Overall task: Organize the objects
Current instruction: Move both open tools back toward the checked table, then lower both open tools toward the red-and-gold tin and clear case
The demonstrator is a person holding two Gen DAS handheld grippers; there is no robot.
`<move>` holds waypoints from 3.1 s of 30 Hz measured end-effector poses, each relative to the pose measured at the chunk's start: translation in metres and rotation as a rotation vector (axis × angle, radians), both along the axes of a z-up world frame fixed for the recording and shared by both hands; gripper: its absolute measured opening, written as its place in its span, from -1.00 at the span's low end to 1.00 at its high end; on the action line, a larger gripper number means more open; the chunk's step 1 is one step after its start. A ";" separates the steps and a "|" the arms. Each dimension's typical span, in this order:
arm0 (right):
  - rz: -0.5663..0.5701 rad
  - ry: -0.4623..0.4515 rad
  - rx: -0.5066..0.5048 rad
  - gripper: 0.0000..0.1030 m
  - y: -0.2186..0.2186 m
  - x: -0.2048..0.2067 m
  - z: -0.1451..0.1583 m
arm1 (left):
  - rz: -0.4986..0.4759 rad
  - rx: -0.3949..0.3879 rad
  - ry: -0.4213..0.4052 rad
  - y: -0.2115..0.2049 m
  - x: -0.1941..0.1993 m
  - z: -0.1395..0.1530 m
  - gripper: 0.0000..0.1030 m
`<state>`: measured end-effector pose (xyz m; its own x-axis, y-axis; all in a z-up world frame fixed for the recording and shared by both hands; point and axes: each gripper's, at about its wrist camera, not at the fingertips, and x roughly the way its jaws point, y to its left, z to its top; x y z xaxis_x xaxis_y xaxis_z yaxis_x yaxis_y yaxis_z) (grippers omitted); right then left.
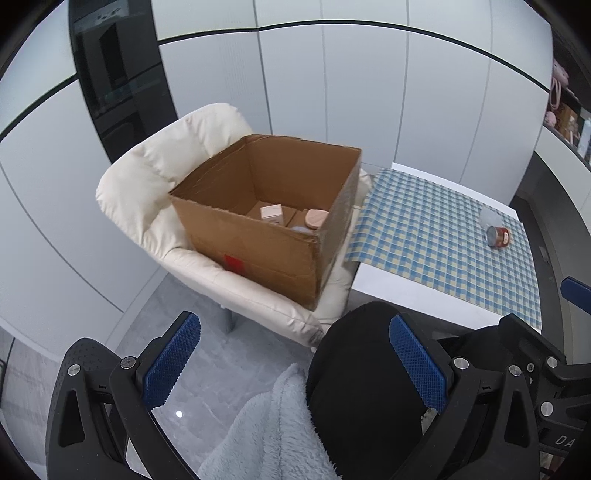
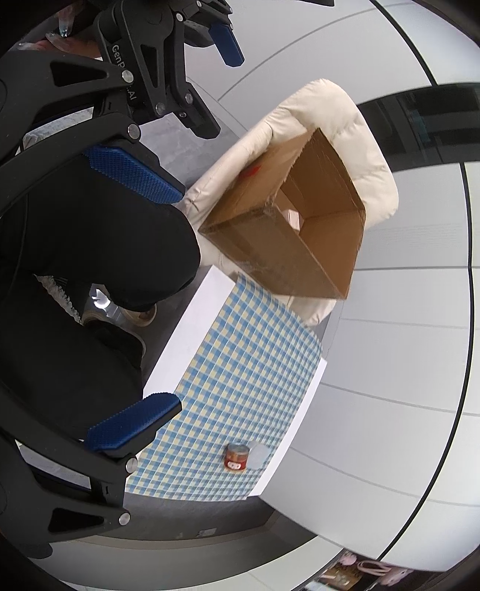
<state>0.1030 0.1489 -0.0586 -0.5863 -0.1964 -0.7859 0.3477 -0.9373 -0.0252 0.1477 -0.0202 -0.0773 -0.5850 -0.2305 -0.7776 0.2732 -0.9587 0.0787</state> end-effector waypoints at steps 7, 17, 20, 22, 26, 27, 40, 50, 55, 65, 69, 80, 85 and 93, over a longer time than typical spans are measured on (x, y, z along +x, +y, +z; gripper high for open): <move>-0.083 -0.001 0.005 1.00 0.027 0.001 0.000 | -0.078 -0.008 0.006 0.025 -0.008 0.002 0.99; -0.207 -0.015 -0.009 1.00 0.069 0.002 -0.002 | -0.183 -0.006 -0.003 0.064 -0.024 -0.001 0.99; -0.247 -0.025 -0.014 1.00 0.084 0.004 -0.004 | -0.216 -0.011 -0.006 0.075 -0.028 -0.002 0.99; -0.275 -0.032 -0.020 1.00 0.094 0.005 -0.006 | -0.238 -0.009 -0.009 0.083 -0.030 -0.003 0.99; -0.328 -0.040 -0.033 1.00 0.112 0.009 -0.008 | -0.282 -0.010 -0.012 0.098 -0.033 -0.004 0.99; -0.340 -0.044 -0.039 1.00 0.117 0.009 -0.008 | -0.290 -0.012 -0.012 0.102 -0.034 -0.004 0.99; -0.460 -0.078 -0.092 1.00 0.162 0.018 -0.018 | -0.351 -0.015 -0.025 0.131 -0.044 -0.008 0.99; -0.446 -0.086 -0.093 1.00 0.162 0.007 -0.025 | -0.360 -0.019 -0.027 0.138 -0.054 -0.009 0.99; -0.437 -0.098 -0.090 1.00 0.163 -0.004 -0.031 | -0.361 -0.023 -0.028 0.142 -0.065 -0.012 0.99; -0.442 -0.123 -0.093 1.00 0.175 -0.027 -0.042 | -0.360 -0.020 -0.055 0.149 -0.094 -0.029 0.99; -0.446 -0.135 -0.086 1.00 0.179 -0.040 -0.048 | -0.358 -0.008 -0.056 0.154 -0.107 -0.032 0.99; -0.446 -0.171 -0.074 1.00 0.190 -0.080 -0.069 | -0.348 0.005 -0.071 0.162 -0.143 -0.043 0.99; -0.456 -0.186 -0.078 1.00 0.198 -0.101 -0.080 | -0.336 0.018 -0.093 0.162 -0.167 -0.051 0.99; -0.482 -0.199 -0.095 1.00 0.214 -0.151 -0.096 | -0.326 0.035 -0.104 0.172 -0.208 -0.064 0.99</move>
<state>-0.0481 0.3632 -0.1545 -0.4691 -0.0165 -0.8830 -0.1340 -0.9869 0.0897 -0.0603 0.1521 -0.1409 -0.5407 -0.0160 -0.8411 -0.0562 -0.9969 0.0551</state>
